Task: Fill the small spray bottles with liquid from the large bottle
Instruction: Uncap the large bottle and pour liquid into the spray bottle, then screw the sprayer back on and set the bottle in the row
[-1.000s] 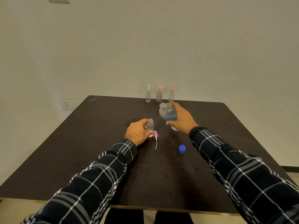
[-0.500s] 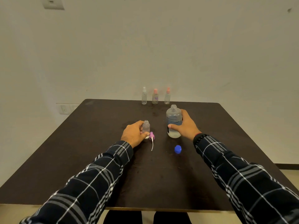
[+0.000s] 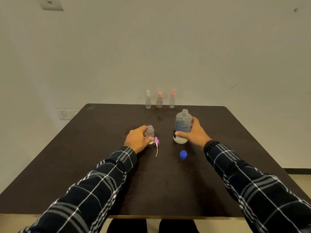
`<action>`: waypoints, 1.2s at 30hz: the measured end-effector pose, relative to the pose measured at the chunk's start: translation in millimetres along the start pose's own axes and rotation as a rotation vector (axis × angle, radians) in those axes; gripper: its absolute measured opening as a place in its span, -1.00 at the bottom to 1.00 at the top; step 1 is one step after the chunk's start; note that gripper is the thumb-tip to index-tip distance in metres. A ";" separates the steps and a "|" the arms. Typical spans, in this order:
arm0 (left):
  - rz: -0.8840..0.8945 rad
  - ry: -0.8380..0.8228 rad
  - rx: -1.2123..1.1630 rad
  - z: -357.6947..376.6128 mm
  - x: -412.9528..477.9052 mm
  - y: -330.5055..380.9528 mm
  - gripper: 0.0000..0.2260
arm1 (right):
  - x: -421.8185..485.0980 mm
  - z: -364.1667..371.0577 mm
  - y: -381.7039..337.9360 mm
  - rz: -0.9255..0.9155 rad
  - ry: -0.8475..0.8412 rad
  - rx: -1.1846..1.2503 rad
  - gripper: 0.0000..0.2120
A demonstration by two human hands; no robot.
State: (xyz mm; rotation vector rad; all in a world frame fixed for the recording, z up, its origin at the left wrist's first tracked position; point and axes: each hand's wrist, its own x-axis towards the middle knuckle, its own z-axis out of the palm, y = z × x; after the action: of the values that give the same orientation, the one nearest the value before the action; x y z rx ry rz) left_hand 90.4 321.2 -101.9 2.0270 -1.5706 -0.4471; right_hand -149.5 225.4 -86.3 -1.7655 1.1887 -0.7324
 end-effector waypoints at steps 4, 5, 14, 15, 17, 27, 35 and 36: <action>-0.003 -0.005 0.003 -0.3 0.1 -0.5 -0.50 | -24.8 7.9 -7.3 -0.003 0.395 -0.079 -0.22; -0.005 -0.007 0.004 -0.2 0.6 -0.4 -0.49 | -32.9 10.2 -10.0 -0.070 0.519 -0.113 -0.39; -0.006 0.010 -0.041 -0.1 -1.9 1.2 -0.52 | -28.9 75.0 -38.0 -0.123 0.117 -0.603 -0.79; -0.007 0.013 -0.040 0.1 -1.9 1.3 -0.52 | -22.9 83.5 -38.6 -0.072 0.098 -0.613 -0.78; -0.008 0.012 -0.031 -0.1 -2.5 1.9 -0.51 | -13.2 96.1 -40.7 -0.006 0.090 -0.644 -0.75; 0.003 0.011 -0.052 0.3 -1.5 -0.8 -0.53 | 2.9 111.3 -37.5 0.105 0.035 -0.718 -0.67; -0.006 0.007 -0.028 0.6 -0.1 -0.3 -0.52 | 1.0 103.4 -45.7 -0.100 0.371 -0.404 -0.76; -0.002 0.010 -0.029 0.6 -0.5 -0.9 -0.52 | -0.2 101.3 -49.5 -0.170 0.431 -0.319 -0.76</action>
State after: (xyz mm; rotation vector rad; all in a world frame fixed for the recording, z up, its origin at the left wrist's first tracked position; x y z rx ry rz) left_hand 90.6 321.6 -103.0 2.0062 -1.5477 -0.4575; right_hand -45.0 267.6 -88.5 -2.0546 1.5179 -1.1146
